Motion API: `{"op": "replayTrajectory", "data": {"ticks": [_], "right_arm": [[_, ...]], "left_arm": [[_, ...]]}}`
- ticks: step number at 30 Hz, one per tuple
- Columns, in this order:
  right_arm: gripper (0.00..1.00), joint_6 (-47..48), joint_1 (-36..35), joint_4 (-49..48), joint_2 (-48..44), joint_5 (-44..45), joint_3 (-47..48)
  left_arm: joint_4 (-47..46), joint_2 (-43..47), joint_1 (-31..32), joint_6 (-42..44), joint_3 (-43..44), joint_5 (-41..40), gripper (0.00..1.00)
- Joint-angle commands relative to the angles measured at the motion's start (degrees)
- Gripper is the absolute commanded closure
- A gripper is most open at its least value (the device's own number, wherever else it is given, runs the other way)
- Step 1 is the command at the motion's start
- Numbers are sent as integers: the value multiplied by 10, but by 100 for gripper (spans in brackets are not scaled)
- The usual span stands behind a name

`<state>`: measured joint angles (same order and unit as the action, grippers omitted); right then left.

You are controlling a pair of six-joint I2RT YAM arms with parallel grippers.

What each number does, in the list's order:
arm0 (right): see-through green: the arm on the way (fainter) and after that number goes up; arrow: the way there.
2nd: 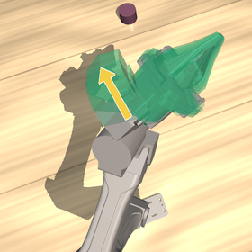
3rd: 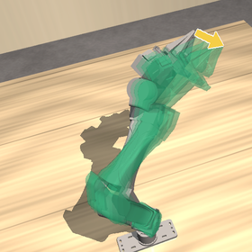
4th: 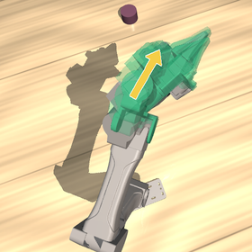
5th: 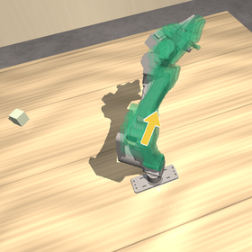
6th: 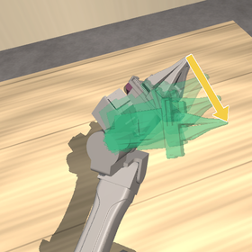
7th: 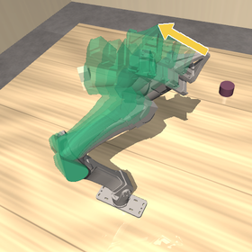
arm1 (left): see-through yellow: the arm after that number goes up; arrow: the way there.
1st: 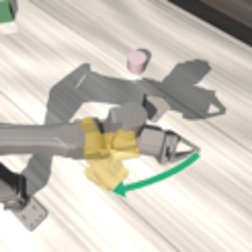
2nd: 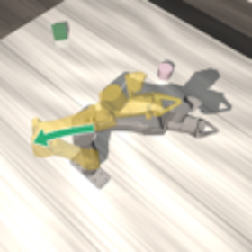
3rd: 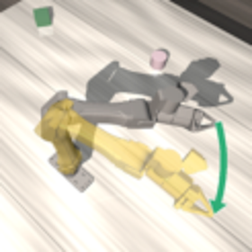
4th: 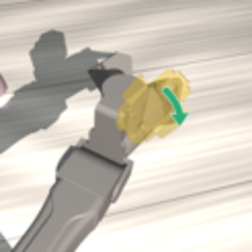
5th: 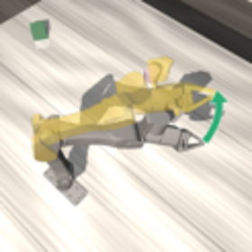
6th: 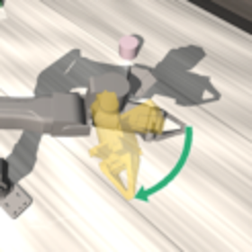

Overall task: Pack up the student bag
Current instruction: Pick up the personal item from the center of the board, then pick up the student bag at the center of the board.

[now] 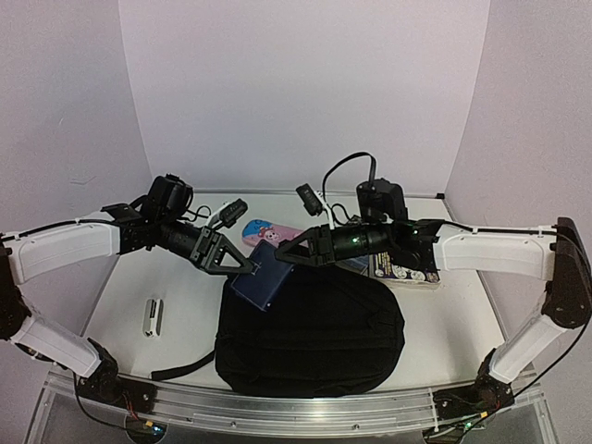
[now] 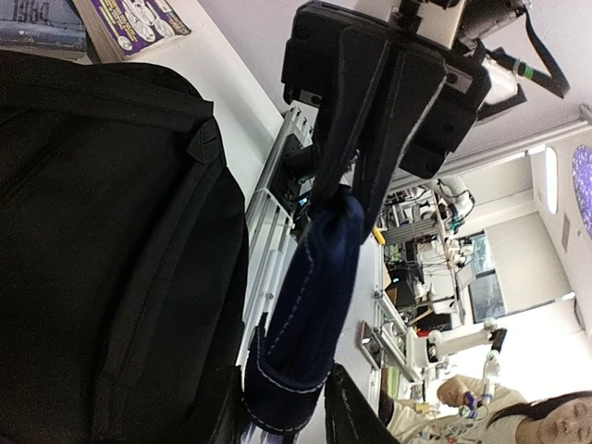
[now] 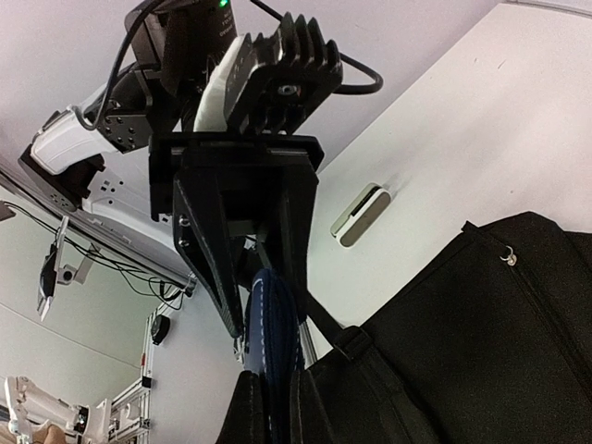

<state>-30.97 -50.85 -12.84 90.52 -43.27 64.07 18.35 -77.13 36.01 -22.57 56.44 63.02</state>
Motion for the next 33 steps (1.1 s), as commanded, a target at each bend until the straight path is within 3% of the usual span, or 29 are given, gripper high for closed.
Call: {"op": "replayTrajectory", "data": {"ticks": [1, 3, 5, 7, 9, 16, 21, 25, 29, 33], "right_arm": [[78, -16, -3, -33, -32, 39, -7], [49, -23, -2, -7, -41, 85, -15], [27, -30, 1, 44, -51, 157, -24], [16, -38, 3, 111, -54, 233, -28], [12, -52, 7, 179, -54, 306, -34], [10, -152, 56, 326, -89, 458, -100], [10, -188, 79, 428, -126, 529, -131], [10, -219, 79, 479, -143, 550, -157], [11, -229, 79, 493, -152, 543, -188], [27, -205, 79, 414, -147, 457, -216]], "left_arm": [[-28, -3, 0, -2, -4, 10, 97], [-15, -2, -2, 2, 2, -22, 100], [15, -6, -10, 12, 16, -59, 100], [63, -18, -36, 25, 34, -78, 100], [96, -25, -73, 31, 48, -83, 100], [190, -33, -161, 91, 134, -119, 100], [180, -27, -188, 104, 150, -181, 100], [129, -12, -190, 100, 119, -195, 100], [108, -38, -189, 93, 111, -117, 100], [115, -60, -190, 102, 113, -93, 100]]}}
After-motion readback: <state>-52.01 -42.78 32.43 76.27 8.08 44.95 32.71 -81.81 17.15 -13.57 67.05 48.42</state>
